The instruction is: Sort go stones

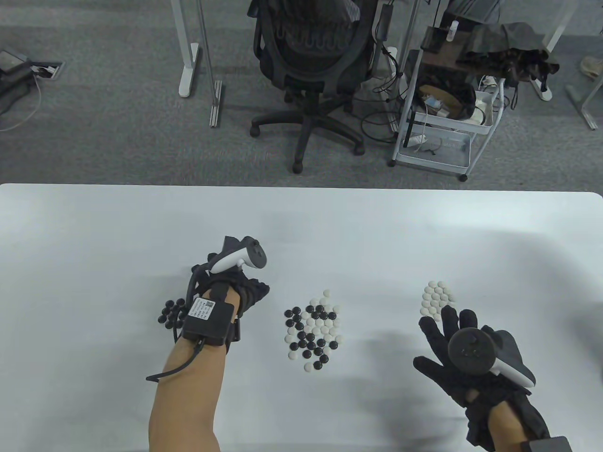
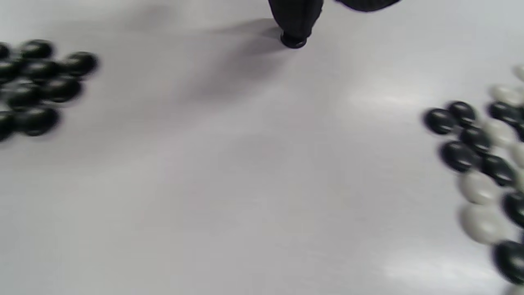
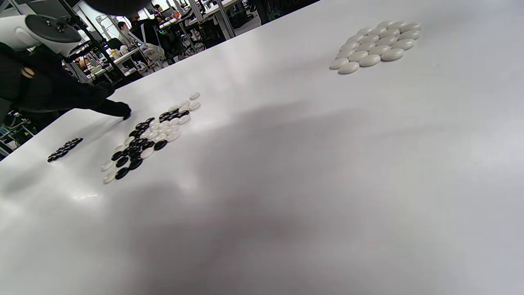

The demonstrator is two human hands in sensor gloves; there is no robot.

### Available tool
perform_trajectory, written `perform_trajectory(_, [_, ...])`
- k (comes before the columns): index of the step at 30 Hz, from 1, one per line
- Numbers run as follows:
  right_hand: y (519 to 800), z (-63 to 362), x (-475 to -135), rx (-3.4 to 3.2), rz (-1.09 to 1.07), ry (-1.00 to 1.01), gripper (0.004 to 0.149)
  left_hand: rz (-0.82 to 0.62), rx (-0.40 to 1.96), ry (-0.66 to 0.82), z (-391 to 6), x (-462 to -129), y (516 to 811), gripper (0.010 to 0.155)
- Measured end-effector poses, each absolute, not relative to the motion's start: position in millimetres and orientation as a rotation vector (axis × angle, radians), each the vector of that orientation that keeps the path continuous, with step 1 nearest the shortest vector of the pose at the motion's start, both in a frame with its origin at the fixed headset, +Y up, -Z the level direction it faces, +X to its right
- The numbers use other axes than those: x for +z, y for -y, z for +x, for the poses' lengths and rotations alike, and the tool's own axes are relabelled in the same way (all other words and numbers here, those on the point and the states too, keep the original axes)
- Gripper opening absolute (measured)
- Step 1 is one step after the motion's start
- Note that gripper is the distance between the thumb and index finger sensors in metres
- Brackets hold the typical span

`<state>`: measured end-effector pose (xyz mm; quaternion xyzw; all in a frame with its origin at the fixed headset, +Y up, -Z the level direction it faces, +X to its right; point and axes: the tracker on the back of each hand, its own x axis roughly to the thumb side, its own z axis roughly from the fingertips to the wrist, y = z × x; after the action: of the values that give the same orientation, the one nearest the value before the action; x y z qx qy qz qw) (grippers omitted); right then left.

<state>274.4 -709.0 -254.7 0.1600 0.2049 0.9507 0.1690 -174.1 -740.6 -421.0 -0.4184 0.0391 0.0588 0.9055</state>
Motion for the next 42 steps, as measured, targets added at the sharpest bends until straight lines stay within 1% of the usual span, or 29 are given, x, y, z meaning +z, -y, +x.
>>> perform_trajectory(4, [709.6, 274.7, -255.2, 2.702, 0.454, -0.589, 0.081, -0.847, 0.17, -0.2, -213.8, -413.2, 738.6, 0.067])
perform_trajectory(8, [711.3, 273.2, -255.4, 2.706, 0.459, -0.603, 0.08, -0.841, 0.168, -0.258, -237.4, -403.1, 737.3, 0.068])
perform_trajectory(11, [712.2, 272.3, -255.6, 2.708, 0.462, -0.61, 0.08, -0.836, 0.169, -0.282, -248.0, -397.7, 737.3, 0.068])
perform_trajectory(20, [711.7, 271.5, -255.3, 2.708, 0.461, -0.616, 0.08, -0.827, 0.154, -0.328, -260.0, -392.5, 737.4, 0.068])
perform_trajectory(30, [711.6, 271.5, -255.3, 2.706, 0.467, -0.611, 0.08, -0.83, 0.119, -0.326, -261.0, -386.5, 735.3, 0.069])
perform_trajectory(33, [711.5, 271.3, -255.3, 2.706, 0.471, -0.607, 0.08, -0.804, 0.114, -0.287, -253.8, -386.1, 728.7, 0.069])
perform_trajectory(36, [711.9, 271.0, -255.5, 2.707, 0.473, -0.609, 0.08, -0.791, 0.126, -0.214, -238.8, -385.8, 719.1, 0.069])
perform_trajectory(40, [712.1, 270.7, -255.3, 2.708, 0.473, -0.614, 0.08, -0.819, 0.166, 0.002, -204.2, -381.2, 708.8, 0.068])
perform_trajectory(42, [712.2, 270.7, -255.4, 2.707, 0.473, -0.611, 0.08, -0.861, 0.17, 0.15, -181.6, -375.3, 708.9, 0.067])
